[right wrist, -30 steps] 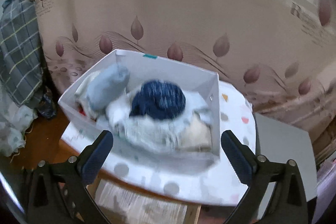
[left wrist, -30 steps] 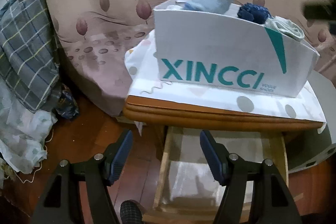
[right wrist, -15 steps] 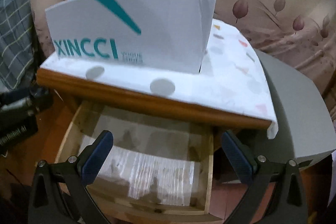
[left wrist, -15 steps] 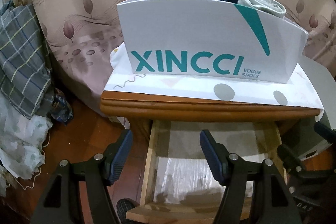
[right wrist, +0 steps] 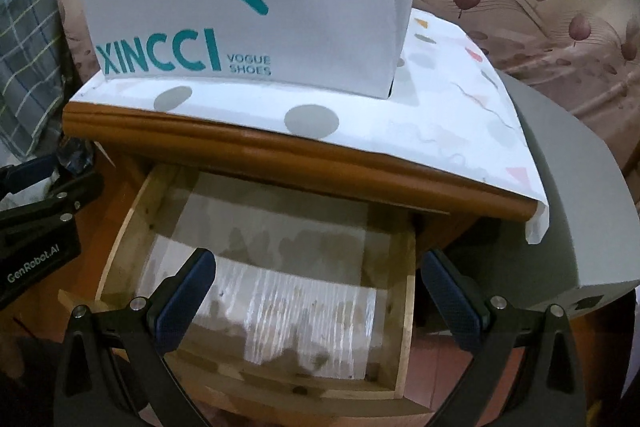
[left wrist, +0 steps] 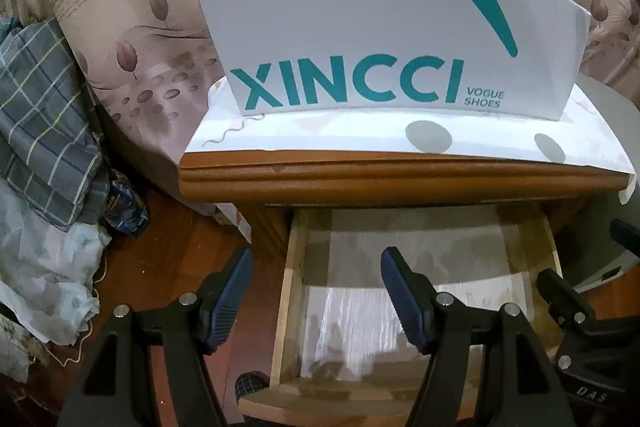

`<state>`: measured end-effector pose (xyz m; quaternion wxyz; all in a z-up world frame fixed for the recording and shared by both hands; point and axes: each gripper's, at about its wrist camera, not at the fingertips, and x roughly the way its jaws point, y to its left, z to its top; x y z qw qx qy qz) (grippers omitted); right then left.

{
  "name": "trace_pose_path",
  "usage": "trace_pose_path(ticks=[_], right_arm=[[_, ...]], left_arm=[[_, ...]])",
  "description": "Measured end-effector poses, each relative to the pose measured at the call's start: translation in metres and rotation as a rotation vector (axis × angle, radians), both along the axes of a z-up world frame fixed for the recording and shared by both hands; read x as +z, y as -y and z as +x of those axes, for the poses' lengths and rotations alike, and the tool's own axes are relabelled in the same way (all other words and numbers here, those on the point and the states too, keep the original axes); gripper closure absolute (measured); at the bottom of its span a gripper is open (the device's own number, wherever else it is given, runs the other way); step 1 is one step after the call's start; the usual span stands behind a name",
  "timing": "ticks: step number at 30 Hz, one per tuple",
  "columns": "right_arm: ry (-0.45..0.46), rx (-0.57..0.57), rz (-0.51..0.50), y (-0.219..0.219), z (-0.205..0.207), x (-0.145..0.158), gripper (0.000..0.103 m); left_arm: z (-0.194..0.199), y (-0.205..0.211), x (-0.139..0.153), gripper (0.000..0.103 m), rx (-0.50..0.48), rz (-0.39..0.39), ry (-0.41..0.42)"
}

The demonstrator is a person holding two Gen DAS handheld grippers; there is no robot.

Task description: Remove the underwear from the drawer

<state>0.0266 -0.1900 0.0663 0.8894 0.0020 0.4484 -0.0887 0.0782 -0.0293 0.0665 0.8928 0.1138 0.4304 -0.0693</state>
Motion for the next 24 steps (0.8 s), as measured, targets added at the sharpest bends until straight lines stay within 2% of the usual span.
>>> trace_pose_path(ticks=[14,24], right_arm=[[-0.065,0.017,-0.013,-0.004,0.003,-0.014,0.002],[-0.076,0.021,-0.007,-0.002,0.005,-0.016,0.002]], left_arm=[[0.001,0.004,-0.006,0.035,-0.011,0.0,-0.029],[0.001,0.005,-0.007,0.035,-0.01,-0.002,-0.039]])
